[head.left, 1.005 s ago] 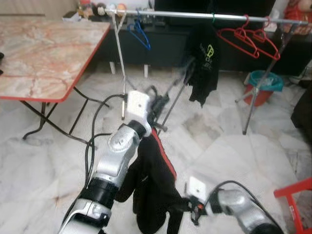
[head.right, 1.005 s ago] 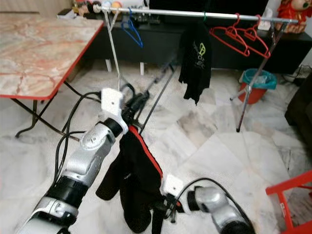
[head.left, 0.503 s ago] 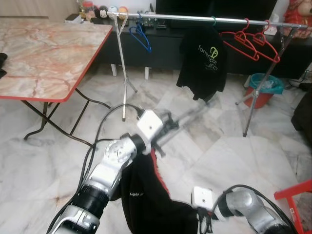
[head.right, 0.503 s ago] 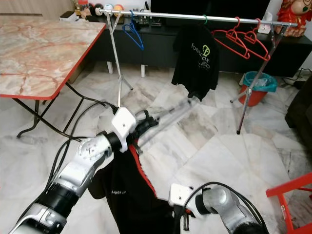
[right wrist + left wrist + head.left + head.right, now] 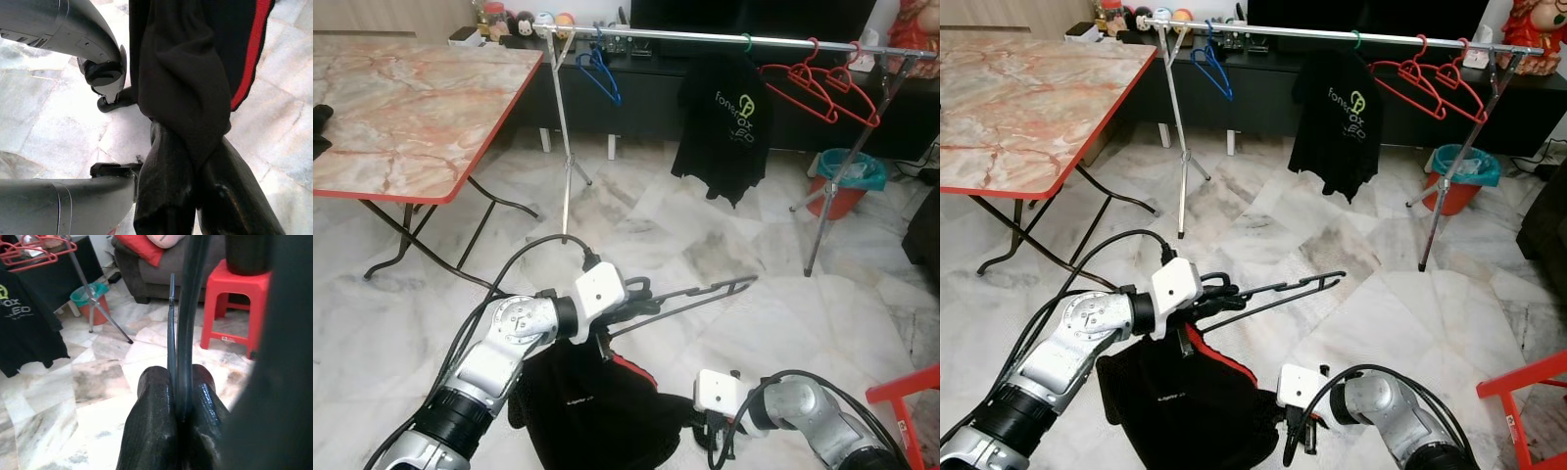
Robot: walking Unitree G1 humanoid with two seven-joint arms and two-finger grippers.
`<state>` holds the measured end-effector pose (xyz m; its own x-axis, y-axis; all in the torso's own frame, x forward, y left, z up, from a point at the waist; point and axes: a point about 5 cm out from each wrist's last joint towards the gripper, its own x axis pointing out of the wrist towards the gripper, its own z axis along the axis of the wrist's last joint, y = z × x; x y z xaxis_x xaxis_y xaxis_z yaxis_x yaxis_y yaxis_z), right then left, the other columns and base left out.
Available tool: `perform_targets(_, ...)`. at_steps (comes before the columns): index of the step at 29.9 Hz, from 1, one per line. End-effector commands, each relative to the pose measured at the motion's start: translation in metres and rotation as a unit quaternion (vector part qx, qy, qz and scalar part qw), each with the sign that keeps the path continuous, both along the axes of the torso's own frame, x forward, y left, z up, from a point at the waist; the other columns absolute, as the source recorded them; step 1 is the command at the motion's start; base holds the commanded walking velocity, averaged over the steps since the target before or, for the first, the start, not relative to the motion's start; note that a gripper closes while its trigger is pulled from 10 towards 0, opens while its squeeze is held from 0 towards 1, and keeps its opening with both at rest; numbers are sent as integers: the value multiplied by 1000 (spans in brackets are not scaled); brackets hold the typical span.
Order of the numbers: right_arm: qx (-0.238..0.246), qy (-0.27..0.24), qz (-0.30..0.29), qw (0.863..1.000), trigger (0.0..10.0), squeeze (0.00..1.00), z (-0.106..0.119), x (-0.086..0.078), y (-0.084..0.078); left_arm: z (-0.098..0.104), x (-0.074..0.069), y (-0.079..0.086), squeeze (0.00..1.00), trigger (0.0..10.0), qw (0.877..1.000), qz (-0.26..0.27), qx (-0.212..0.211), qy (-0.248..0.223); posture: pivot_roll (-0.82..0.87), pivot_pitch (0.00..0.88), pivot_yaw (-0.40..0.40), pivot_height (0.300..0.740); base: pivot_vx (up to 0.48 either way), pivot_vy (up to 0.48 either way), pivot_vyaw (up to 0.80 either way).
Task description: Hang hanger
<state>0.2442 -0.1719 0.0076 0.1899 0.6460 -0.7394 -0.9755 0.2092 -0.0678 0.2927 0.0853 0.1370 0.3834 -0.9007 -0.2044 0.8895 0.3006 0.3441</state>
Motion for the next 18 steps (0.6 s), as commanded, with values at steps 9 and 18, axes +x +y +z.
perform_targets(9, 0, 10, 15, 1000, 10000, 1000, -3, -4, -1, -4, -10, 4, 0, 10000, 998, -42, 41, 14, 49, 51, -16, 740, 0, 0, 0)
perform_targets(18, 2, 23, 30, 999, 10000, 1000, -4, -8, 0, -6, -12, 6, 0, 10000, 997, -48, 54, 18, 50, 48, -12, 740, 0, 0, 0)
